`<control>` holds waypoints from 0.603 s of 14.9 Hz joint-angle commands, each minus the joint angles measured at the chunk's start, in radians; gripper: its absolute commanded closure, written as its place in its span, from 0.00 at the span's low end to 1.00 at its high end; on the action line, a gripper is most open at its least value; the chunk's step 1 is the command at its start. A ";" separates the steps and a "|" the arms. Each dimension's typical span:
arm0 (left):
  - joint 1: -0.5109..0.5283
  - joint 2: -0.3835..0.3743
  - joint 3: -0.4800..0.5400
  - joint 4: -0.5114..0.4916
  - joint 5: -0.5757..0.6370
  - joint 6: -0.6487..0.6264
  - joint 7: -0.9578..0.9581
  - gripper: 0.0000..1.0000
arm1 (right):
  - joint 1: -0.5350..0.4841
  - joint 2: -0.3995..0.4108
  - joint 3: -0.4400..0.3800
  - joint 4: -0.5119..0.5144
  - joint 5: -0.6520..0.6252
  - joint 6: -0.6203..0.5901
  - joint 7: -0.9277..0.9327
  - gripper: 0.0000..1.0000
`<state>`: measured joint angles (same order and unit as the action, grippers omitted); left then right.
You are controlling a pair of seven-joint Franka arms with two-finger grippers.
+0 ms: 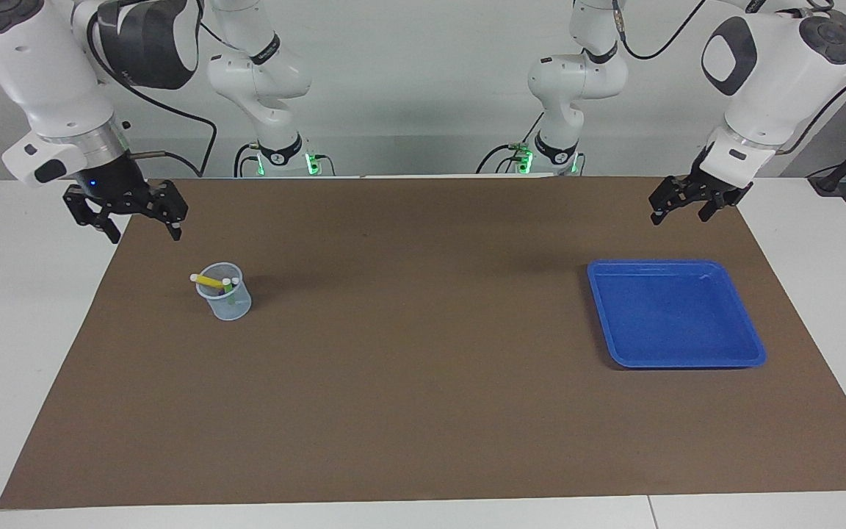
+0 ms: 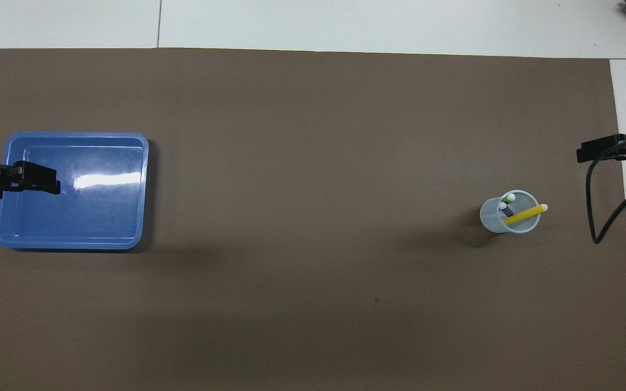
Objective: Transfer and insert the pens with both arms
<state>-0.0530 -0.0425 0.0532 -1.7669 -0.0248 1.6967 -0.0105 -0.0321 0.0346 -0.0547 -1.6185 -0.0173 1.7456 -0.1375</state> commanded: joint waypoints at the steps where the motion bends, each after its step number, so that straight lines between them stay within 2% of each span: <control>1: -0.008 -0.020 0.010 -0.019 -0.003 0.008 0.009 0.00 | -0.006 0.011 0.013 0.057 0.016 -0.058 0.013 0.00; 3: -0.008 -0.022 0.010 -0.019 -0.001 0.008 0.009 0.00 | -0.005 0.013 0.033 0.074 0.016 -0.063 0.015 0.00; 9: -0.008 -0.022 0.010 -0.019 -0.003 0.008 0.009 0.00 | 0.004 0.008 0.033 0.108 0.016 -0.190 0.018 0.00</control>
<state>-0.0530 -0.0431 0.0532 -1.7669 -0.0248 1.6967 -0.0105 -0.0315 0.0344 -0.0209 -1.5410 -0.0160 1.5938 -0.1375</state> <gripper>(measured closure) 0.000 0.000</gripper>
